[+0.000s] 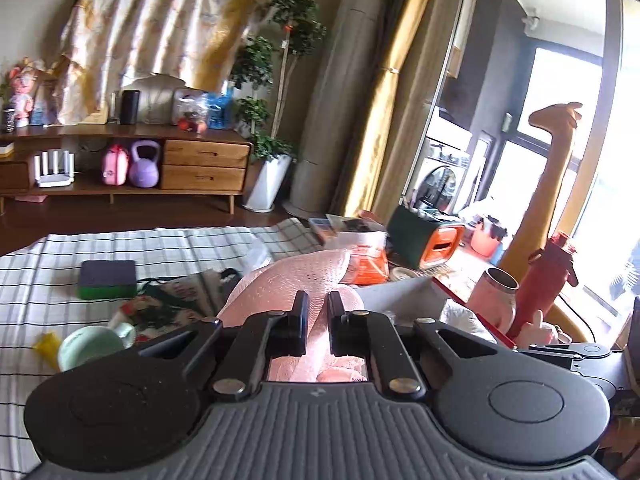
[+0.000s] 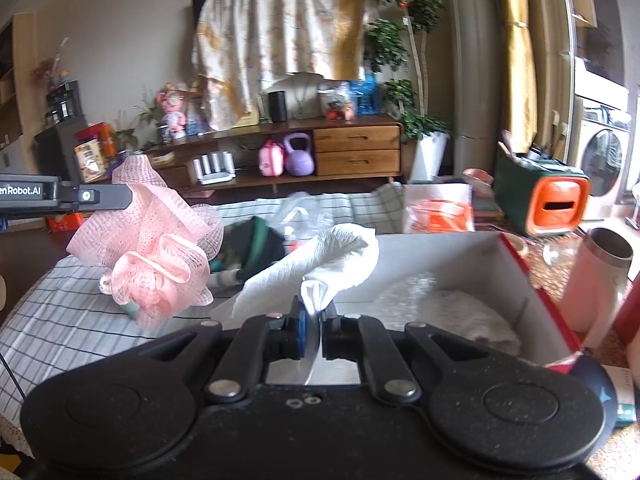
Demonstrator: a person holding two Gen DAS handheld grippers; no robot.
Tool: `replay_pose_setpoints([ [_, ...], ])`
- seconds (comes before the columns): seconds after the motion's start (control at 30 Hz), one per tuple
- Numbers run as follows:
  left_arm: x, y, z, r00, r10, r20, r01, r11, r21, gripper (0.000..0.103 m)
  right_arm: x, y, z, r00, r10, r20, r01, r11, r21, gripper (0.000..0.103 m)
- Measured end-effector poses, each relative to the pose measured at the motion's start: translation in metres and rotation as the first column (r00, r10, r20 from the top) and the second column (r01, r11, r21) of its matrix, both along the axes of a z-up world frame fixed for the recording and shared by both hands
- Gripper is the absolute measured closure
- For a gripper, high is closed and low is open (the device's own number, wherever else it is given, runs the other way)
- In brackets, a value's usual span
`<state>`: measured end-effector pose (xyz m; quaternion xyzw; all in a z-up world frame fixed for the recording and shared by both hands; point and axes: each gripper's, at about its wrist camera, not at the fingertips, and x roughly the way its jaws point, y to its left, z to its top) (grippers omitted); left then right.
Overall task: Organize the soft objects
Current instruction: 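Carry the bath puff with the left tool while the right tool carries the tissue to the box, then lower the tissue into the box and open the right tool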
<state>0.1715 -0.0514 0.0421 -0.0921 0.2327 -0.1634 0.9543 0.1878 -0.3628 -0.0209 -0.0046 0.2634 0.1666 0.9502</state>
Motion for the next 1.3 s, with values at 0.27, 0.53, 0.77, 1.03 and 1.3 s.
replay_pose_setpoints([
  [0.27,0.034,-0.06,-0.01,0.995,-0.089,-0.045,0.09,0.996,0.012,0.093,0.018,-0.044,-0.012,0.996,-0.087,-0.013,0.087,0.996,-0.004,0.097],
  [0.53,0.062,-0.111,-0.016,0.984,-0.164,-0.069,0.168,0.985,0.044,0.093,0.04,-0.078,-0.023,0.987,-0.157,-0.031,0.156,0.988,-0.018,0.097],
  [0.77,0.088,-0.15,-0.026,0.975,-0.207,-0.084,0.214,0.974,0.076,0.093,0.058,-0.093,-0.039,0.981,-0.184,-0.063,0.182,0.983,-0.036,0.096],
  [1.03,0.111,-0.169,-0.067,0.957,-0.208,-0.201,0.236,0.964,0.125,0.093,0.078,-0.093,-0.063,0.977,-0.164,-0.136,0.156,0.985,-0.069,0.093],
  [1.3,0.116,-0.177,-0.094,0.939,-0.205,-0.278,0.253,0.956,0.15,0.093,0.084,-0.089,-0.074,0.972,-0.158,-0.172,0.146,0.986,-0.081,0.087],
])
